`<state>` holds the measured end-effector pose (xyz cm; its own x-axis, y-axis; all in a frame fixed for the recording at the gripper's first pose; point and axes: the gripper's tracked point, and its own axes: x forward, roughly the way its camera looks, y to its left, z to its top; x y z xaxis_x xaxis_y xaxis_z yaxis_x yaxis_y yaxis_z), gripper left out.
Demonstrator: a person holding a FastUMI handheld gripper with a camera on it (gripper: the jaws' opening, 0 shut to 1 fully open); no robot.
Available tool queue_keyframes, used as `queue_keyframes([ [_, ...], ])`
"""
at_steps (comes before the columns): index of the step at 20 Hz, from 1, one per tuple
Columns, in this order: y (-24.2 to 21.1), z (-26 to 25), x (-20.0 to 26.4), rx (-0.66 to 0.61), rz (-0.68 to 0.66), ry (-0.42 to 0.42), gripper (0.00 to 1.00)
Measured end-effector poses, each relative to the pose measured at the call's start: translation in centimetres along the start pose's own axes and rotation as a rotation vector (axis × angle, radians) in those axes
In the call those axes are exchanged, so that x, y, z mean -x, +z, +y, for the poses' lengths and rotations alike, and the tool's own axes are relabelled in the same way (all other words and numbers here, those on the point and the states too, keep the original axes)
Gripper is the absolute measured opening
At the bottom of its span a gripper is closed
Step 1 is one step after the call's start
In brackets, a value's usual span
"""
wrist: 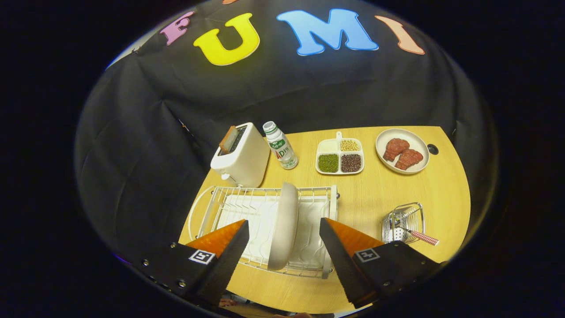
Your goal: Take the plate from the dish rack, then take the spoon from the basket and place it into the plate.
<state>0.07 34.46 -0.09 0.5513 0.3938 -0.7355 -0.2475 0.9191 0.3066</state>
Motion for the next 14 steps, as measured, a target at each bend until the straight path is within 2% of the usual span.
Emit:
queue_keyframes([
  [9, -2.2, -1.9, -6.6, -0.077, 0.129, -0.149, 0.99],
  [14, -3.5, -2.7, -8.6, -0.024, 0.17, -0.257, 0.97],
])
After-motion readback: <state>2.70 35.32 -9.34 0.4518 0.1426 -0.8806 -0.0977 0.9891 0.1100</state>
